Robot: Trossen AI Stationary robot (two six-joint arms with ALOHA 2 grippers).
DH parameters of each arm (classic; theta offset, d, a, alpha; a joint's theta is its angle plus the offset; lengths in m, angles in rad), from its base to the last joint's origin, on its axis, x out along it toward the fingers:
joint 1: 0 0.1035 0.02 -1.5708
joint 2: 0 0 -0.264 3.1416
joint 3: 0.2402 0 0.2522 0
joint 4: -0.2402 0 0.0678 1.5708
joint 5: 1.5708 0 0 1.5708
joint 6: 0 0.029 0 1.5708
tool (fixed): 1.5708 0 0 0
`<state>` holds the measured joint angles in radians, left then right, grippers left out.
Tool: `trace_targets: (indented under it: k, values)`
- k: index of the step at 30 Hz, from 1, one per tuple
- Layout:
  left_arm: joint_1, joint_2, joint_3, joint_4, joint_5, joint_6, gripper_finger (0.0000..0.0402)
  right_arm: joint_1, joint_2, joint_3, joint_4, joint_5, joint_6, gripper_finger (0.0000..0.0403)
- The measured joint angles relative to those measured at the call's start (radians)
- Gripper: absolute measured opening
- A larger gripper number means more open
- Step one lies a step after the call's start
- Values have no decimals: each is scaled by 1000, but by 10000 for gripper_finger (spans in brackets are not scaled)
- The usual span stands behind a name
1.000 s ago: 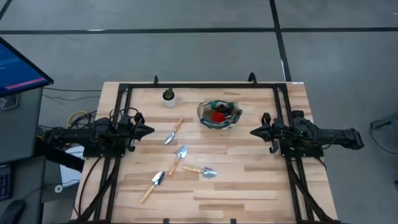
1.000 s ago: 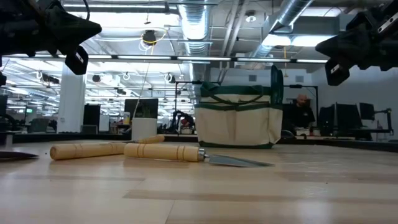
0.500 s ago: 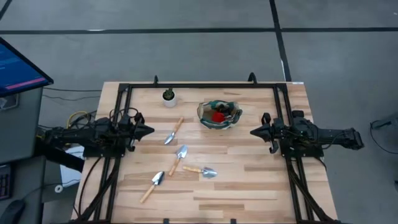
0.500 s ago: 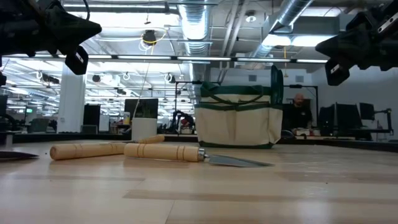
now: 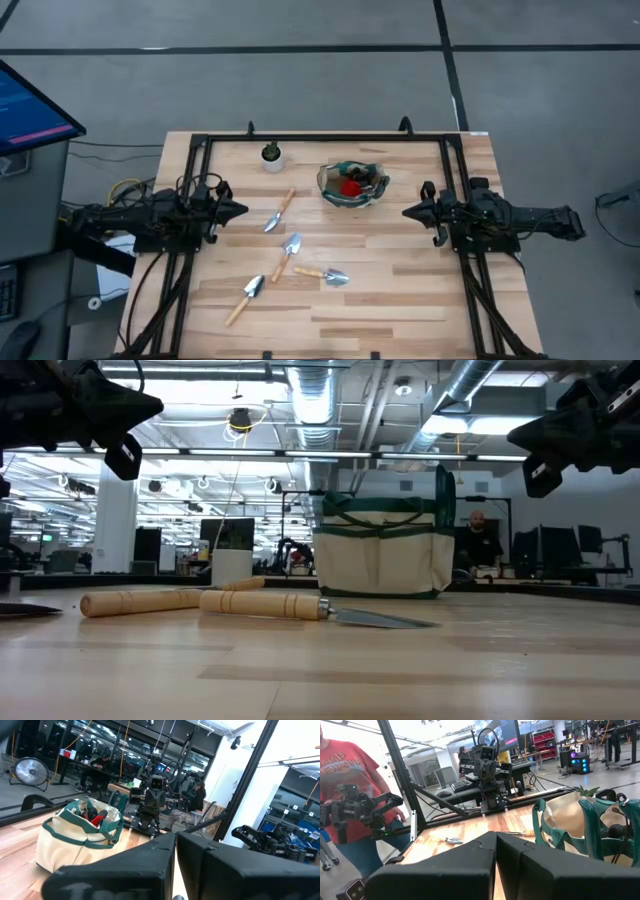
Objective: Pick & Place Garden tools in Gardening bag
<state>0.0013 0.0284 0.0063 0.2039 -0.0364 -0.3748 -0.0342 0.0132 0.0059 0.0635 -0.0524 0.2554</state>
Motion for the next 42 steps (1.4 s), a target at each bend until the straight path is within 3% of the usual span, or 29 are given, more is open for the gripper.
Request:
trace_targets:
  k: [42]
  values:
    - [0,0,0,16,-11,0,8,0,0,0,0,0,0,0]
